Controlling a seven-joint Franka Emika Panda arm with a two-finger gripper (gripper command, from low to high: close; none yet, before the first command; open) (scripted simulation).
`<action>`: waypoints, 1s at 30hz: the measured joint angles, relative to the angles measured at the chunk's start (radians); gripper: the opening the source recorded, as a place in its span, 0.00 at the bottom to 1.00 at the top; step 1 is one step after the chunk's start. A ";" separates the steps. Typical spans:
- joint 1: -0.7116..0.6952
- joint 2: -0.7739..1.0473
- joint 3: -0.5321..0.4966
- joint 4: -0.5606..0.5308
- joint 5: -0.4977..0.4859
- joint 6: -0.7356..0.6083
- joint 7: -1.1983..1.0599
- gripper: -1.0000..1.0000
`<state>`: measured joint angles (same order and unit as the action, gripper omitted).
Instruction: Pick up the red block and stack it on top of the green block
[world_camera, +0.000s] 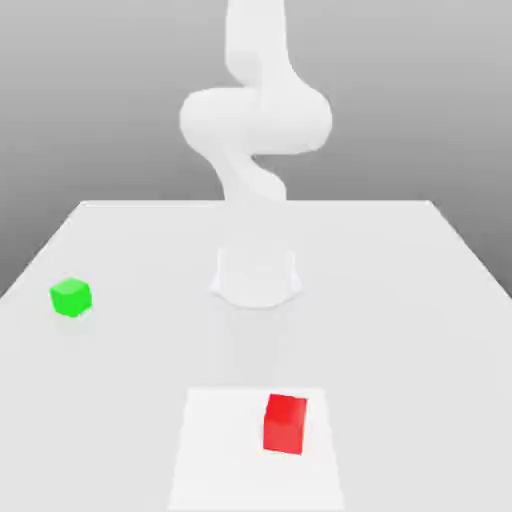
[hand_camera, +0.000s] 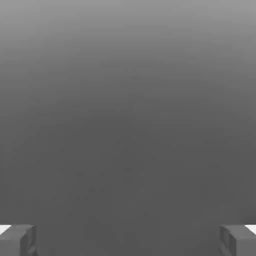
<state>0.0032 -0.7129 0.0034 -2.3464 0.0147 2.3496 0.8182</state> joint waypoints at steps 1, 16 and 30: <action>0.001 0.042 0.002 -0.021 0.007 0.023 0.009 0.50; 0.010 0.591 0.068 -0.309 0.027 0.335 0.176 0.50; 0.045 0.974 0.032 -0.359 -0.068 0.618 0.297 0.00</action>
<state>0.0484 0.2612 0.0356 -2.7057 -0.0536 2.9671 1.1153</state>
